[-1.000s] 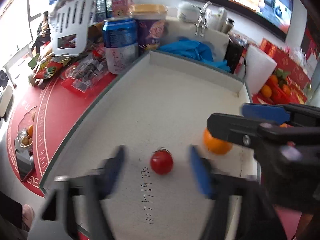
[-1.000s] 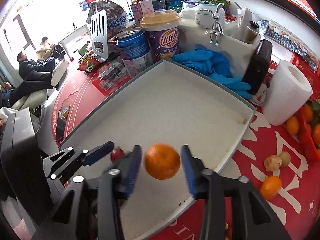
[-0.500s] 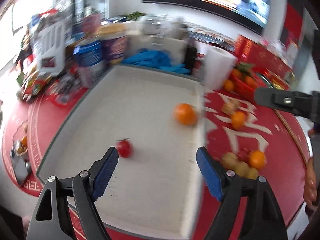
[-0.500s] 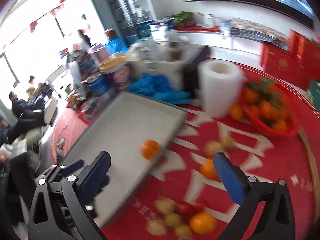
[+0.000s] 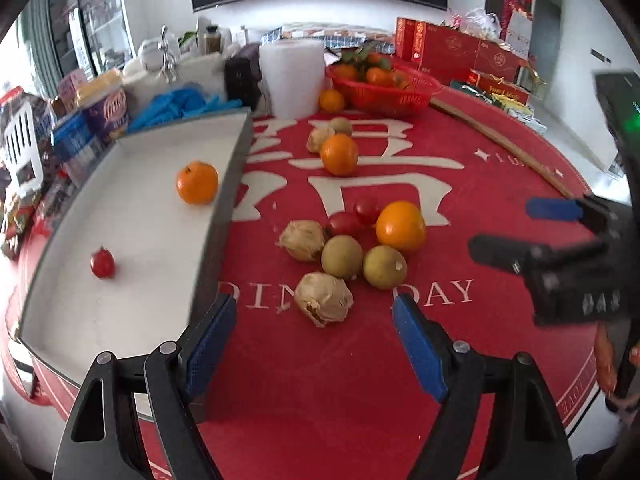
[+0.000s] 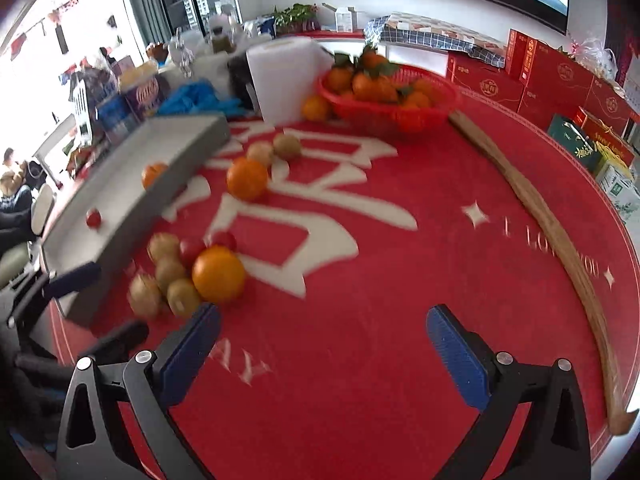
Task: Organize fruits
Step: 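Grasp the dried papery fruit with the left tool while the right tool grasps an orange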
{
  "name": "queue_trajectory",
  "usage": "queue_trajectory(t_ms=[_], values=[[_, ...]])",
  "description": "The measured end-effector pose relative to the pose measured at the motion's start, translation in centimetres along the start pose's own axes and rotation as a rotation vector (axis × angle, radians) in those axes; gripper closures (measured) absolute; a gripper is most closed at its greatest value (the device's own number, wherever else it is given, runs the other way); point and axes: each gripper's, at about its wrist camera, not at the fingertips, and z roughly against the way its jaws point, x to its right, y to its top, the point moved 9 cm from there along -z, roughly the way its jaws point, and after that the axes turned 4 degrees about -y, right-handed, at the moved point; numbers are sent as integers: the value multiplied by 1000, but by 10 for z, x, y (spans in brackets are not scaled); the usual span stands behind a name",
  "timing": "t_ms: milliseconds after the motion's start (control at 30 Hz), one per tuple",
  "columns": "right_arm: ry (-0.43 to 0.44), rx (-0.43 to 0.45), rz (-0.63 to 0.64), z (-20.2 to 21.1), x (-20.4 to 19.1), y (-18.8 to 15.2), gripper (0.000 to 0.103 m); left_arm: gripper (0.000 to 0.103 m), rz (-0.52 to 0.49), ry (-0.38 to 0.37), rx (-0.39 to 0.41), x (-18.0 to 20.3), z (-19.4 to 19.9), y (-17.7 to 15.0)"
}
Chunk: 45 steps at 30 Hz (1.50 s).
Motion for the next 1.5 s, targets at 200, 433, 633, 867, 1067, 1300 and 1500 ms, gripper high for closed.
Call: queue_trajectory(t_ms=[200, 433, 633, 867, 1067, 1300, 1500], values=[[7, -24, -4, -9, 7, -23, 0, 28, -8, 30, -8, 2, -13, -3], [-12, -11, -6, -11, 14, -27, 0, 48, -4, 9, -7, 3, -21, 1], [-86, 16, 47, -13, 12, -30, 0, 72, -29, -14, -5, 14, -19, 1], [-85, 19, 48, -14, 12, -30, 0, 72, -17, -3, -2, 13, -17, -1], [-85, 19, 50, -14, 12, -30, 0, 71, -26, 1, 0, 13, -19, 1], [-81, 19, 53, -13, 10, -31, 0, 74, -12, -17, -3, 10, -11, -9], [-32, 18, 126, -15, -20, -31, 0, 74, 12, -5, 1, 2, -3, -17]])
